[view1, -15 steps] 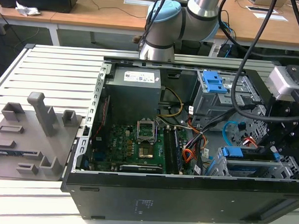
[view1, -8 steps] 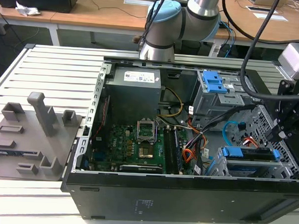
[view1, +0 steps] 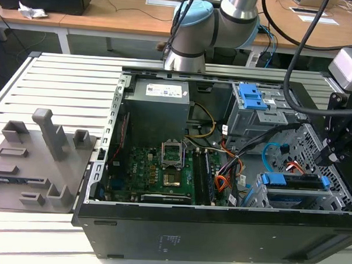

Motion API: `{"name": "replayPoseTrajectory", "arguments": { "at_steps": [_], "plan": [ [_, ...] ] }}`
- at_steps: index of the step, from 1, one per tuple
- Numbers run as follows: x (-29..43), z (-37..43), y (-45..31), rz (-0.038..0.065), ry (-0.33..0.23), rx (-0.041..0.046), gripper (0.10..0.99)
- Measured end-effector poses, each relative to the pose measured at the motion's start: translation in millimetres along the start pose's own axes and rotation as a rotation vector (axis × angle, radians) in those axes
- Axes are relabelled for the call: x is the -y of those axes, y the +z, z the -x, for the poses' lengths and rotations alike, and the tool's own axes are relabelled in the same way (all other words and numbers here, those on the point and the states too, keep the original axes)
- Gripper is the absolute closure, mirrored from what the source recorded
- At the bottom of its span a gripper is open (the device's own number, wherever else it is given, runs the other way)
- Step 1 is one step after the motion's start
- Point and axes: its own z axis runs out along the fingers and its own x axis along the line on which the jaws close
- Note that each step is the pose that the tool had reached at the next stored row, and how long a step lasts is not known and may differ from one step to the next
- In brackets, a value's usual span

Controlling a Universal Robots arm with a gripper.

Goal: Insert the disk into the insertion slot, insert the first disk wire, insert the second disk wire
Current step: 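Insert the first disk wire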

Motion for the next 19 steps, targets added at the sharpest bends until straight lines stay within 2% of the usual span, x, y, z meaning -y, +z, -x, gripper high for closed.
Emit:
{"name": "replayPoseTrajectory", "arguments": {
  "at_steps": [13,19],
  "plan": [
    [0.0,0.0,0.0,0.000,0.000,0.0041,0.980],
    [-12.0,-0.5,0.6,0.000,0.000,0.0043,0.980]
  ]
}}
